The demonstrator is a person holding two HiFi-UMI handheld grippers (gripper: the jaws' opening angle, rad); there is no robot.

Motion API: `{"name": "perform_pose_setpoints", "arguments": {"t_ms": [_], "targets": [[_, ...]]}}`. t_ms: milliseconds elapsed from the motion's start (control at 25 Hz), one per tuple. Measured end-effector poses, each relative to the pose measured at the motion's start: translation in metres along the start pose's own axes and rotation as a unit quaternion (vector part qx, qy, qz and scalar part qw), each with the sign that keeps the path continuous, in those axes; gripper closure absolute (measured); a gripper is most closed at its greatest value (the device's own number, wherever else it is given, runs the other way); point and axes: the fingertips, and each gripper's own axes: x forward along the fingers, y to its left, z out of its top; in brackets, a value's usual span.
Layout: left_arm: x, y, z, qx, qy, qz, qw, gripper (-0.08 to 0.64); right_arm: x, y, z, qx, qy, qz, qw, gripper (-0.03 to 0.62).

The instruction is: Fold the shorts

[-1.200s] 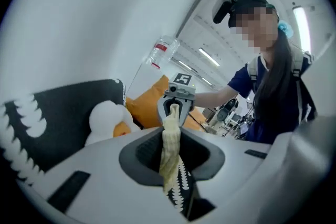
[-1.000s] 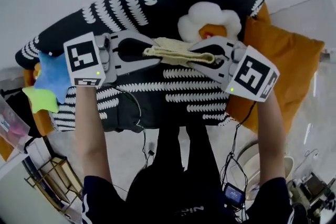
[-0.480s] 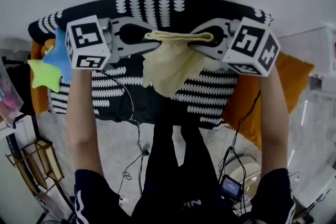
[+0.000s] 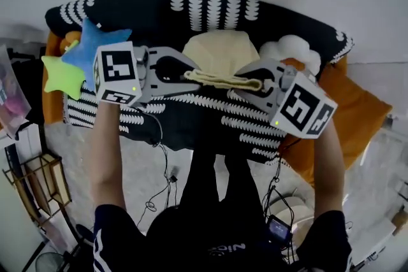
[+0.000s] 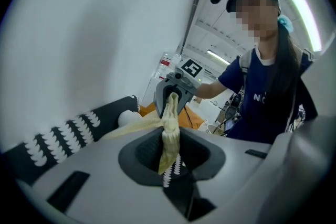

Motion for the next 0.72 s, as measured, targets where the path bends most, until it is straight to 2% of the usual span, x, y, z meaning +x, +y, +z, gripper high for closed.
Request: {"name": "perform_pose_setpoints", "arguments": {"t_ms": [120, 280, 360, 520, 600, 720], "targets": [[0.025, -0.028, -0.057, -0.019, 0.012, -0.001, 0.9997, 0.483, 0.037, 0.048, -0.034, 0.032, -0.013, 0.014, 0.999, 0.518], [0.079, -0.071, -0.162, -0.094, 0.052, 0.005, 0.9942, 0.483, 0.097, 0.128, -0.111, 0.123, -0.009, 0.046, 0.991, 0.518], [0.113, -0.102, -0.218, -0.146, 0.075, -0.013, 0.9864, 0.483, 0.126, 0.182, -0.157, 0.150, 0.022, 0.072, 0.986, 0.518], [0.176, -0.172, -0.311, -0.237, 0.120, -0.064, 0.9621, 0.483, 0.166, 0.290, -0.233, 0.168, 0.102, 0.135, 0.971, 0.517], [0.195, -0.198, -0.334, -0.266, 0.124, -0.069, 0.9534, 0.483, 0.171, 0.325, -0.252, 0.179, 0.118, 0.159, 0.964, 0.515], [0.200, -0.202, -0.338, -0.287, 0.101, -0.045, 0.9516, 0.483, 0.168, 0.327, -0.256, 0.196, 0.115, 0.164, 0.960, 0.512]]}}
